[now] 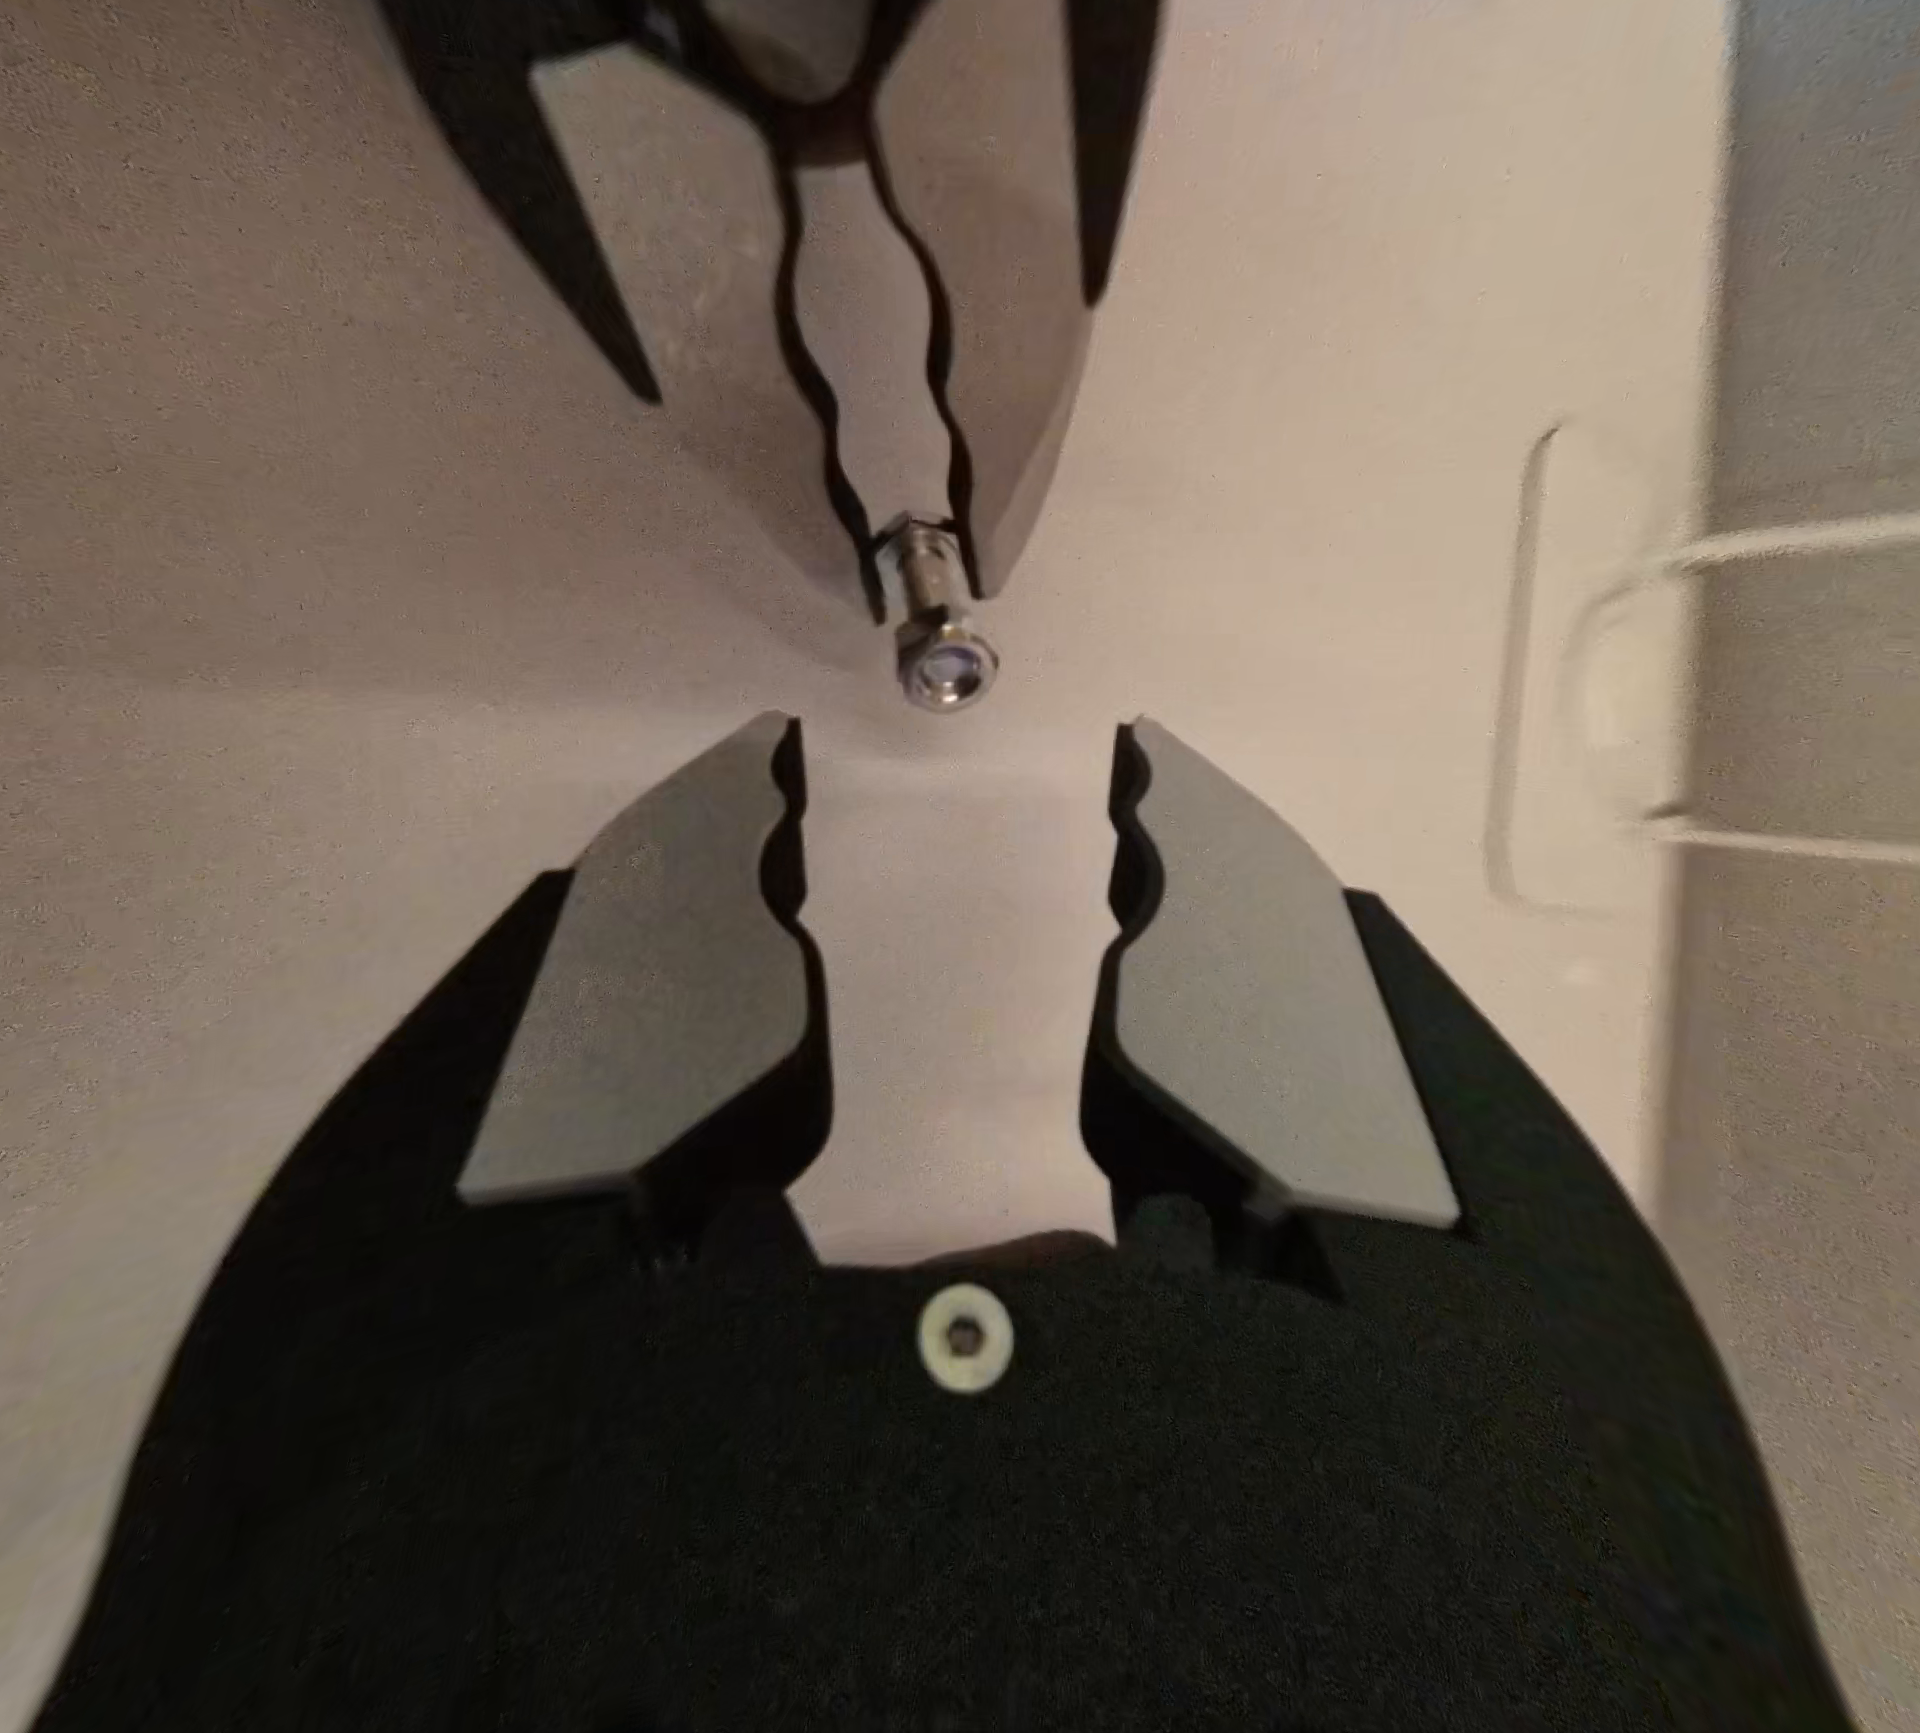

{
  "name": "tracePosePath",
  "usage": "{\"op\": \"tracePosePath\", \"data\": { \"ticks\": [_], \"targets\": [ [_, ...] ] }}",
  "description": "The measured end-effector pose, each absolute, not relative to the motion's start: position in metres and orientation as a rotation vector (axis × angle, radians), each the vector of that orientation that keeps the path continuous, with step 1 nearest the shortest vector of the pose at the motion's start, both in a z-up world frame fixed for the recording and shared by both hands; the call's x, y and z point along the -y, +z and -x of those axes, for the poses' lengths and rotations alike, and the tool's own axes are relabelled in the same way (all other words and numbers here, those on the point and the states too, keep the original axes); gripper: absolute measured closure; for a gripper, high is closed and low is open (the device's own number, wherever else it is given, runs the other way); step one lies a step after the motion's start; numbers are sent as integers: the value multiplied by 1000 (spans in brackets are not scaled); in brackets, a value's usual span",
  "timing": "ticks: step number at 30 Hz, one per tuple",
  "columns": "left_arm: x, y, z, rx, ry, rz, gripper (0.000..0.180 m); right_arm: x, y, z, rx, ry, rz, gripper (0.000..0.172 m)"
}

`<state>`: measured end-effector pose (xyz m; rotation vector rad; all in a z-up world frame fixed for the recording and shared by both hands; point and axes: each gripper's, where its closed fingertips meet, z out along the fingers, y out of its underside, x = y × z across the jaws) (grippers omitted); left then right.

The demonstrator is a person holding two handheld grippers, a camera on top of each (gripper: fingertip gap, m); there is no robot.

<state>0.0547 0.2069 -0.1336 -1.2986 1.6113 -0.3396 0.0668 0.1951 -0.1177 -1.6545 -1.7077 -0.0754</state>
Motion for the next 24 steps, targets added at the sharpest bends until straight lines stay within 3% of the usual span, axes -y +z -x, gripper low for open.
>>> {"op": "tracePosePath", "data": {
  "ticks": [2,5,7,11,13,15,18,22,24],
  "targets": [
    [-204,-136,-57,-1633,-337,1289,163,-192,-118,-62,1768,-149,1552,123],
    [-201,-139,-59,-1654,-304,1267,163,-186,-123,-54,1765,-116,1577,153],
    [-203,-140,-58,-1665,-244,1243,163,-188,-128,-57,1637,-24,1800,153],
    [-200,-136,-60,-1676,-150,1153,163,-179,-120,-47,1054,715,2315,152],
    [-194,-132,-62,-1662,-241,1176,163,-181,-111,-46,1016,838,2273,137],
    [-197,-133,-60,-1649,-290,1220,163,-185,-111,-54,1179,643,2164,118],
    [-201,-133,-58,-1623,-357,1270,163,-190,-111,-63,1543,141,1817,110],
    [-201,-134,-58,-1630,-366,1276,163,-188,-110,-60,1802,-225,1445,125],
    [-199,-134,-59,-1639,-358,1263,163,-184,-114,-57,1835,-215,1445,151]
  ]
}}
